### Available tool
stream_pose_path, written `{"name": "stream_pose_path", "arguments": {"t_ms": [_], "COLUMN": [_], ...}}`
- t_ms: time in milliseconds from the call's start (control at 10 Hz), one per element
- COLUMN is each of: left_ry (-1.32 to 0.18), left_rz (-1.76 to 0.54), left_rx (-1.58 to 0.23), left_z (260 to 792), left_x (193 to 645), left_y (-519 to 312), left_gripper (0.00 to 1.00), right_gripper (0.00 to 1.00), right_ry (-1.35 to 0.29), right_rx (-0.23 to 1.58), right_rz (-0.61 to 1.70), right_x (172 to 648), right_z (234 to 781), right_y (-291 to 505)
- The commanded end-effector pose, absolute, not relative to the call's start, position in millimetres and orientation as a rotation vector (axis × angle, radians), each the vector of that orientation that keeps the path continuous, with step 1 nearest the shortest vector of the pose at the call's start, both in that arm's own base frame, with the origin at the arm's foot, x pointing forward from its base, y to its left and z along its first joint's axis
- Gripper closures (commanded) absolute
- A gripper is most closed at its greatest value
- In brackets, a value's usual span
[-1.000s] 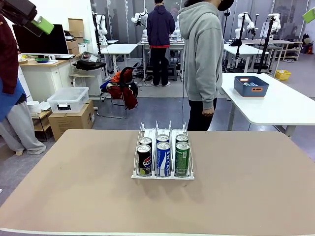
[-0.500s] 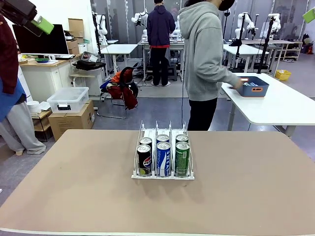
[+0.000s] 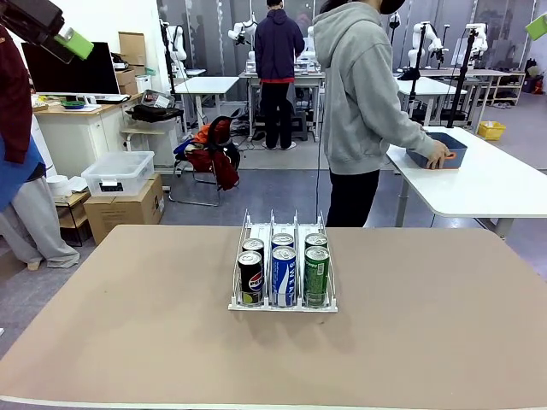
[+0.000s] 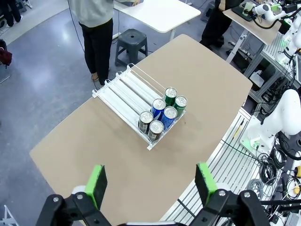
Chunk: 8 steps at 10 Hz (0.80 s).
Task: Fill the beverage cans into the dispenser.
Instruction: Pick up the Pepsi coke handed by the human.
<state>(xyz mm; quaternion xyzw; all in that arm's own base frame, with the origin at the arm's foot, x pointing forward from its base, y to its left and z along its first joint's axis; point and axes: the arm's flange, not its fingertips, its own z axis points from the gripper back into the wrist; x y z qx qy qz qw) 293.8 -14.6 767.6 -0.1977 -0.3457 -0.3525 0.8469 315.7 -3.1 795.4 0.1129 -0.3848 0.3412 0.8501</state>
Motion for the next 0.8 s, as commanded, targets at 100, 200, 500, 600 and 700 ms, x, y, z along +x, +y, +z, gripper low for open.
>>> {"name": "stream_pose_path", "arguments": {"t_ms": [100,200,500,600,700], "left_ry": [-0.722,-0.722,-0.722,-0.722,-0.722], "left_rz": [-0.748,-0.748,-0.748,-0.748,-0.748], "left_rx": [-0.430,-0.430,-0.430,-0.430,-0.430], "left_z": [767.2,767.2,767.2,767.2,767.2], "left_x": [293.1,293.1,293.1,293.1,293.1], "left_y": [-13.0,-13.0,-13.0,-13.0,-13.0], "left_gripper": [0.00,0.00,0.00,0.00,0.00], "right_gripper": [0.00,0.00,0.00,0.00,0.00], "right_ry": [-0.806,-0.806,-0.806,-0.806,-0.806], "right_rx": [0.244,0.244,0.244,0.244,0.244], "right_rz": [0.721,0.721,0.721,0.721,0.721], "right_x": [315.0,315.0,315.0,315.0,315.0], "right_z": [794.9,794.9,794.9,794.9,794.9], "right_y": [-3.1,-3.1,-3.1,-3.1,-3.1]}}
